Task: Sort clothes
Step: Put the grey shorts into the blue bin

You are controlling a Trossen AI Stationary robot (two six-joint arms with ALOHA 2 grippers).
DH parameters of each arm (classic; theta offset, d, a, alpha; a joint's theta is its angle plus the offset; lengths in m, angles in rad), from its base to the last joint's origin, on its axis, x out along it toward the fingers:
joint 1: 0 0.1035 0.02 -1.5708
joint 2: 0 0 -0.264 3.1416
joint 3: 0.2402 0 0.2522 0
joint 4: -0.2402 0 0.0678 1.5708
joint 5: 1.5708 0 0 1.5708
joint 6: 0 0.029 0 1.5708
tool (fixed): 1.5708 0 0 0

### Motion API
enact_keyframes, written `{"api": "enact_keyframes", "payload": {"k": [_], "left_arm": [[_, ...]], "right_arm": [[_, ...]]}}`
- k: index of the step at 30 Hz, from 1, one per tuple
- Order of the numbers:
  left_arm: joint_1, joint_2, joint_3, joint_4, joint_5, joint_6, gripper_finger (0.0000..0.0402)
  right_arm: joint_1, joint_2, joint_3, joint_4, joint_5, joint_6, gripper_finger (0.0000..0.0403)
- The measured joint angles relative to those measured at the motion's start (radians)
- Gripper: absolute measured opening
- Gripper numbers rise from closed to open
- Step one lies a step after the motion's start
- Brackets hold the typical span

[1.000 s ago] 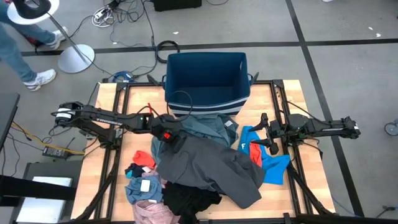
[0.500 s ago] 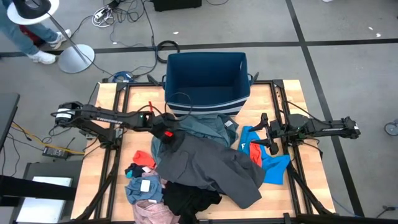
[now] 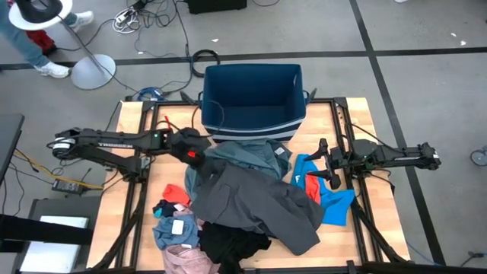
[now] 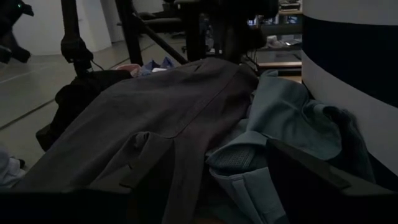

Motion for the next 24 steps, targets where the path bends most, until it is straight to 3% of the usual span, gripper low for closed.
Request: {"api": "enact_keyframes", "payload": {"k": [6,24], "left_arm": [[-0.011,0.001,0.000,0.144,0.024,-0.005,0.0156],[-0.062,0.197,0.000,0.143,0.044,-0.087,0.0157]], "right_arm": [[0.000,0.000,0.000,0.000,0.000,0.000,0.0254],[0.000,0.000,0.000,0.001,0.000,0.000,0.0254]]}}
